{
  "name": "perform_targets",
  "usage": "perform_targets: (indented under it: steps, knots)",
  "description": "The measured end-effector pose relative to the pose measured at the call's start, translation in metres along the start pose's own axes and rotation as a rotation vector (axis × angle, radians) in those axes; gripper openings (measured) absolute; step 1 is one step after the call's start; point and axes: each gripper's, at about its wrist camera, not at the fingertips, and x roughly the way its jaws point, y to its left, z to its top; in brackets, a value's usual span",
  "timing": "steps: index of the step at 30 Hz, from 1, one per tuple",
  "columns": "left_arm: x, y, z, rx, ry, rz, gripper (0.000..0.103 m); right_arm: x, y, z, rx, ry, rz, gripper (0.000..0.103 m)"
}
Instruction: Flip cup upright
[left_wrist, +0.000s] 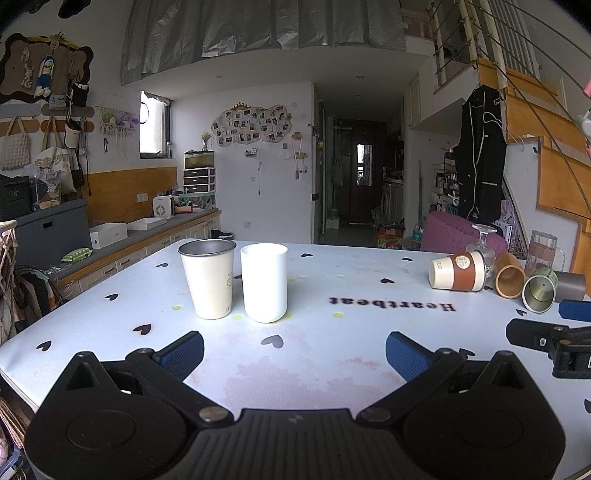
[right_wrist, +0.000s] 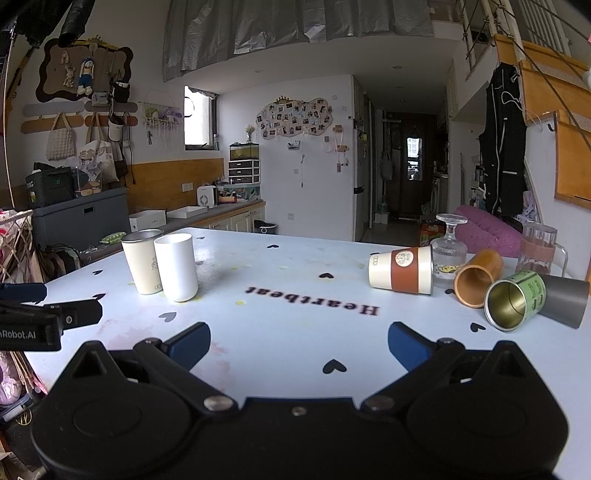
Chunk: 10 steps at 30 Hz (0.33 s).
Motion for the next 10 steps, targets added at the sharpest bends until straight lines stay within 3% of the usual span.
perform_targets:
  steps: [10]
  knots:
    - [0.0005, 0.0003, 0.0008, 0.0, 0.001, 0.002, 0.103, -0.0001, -0.0003, 0.0003, 0.0, 0.0, 0.0, 0.103]
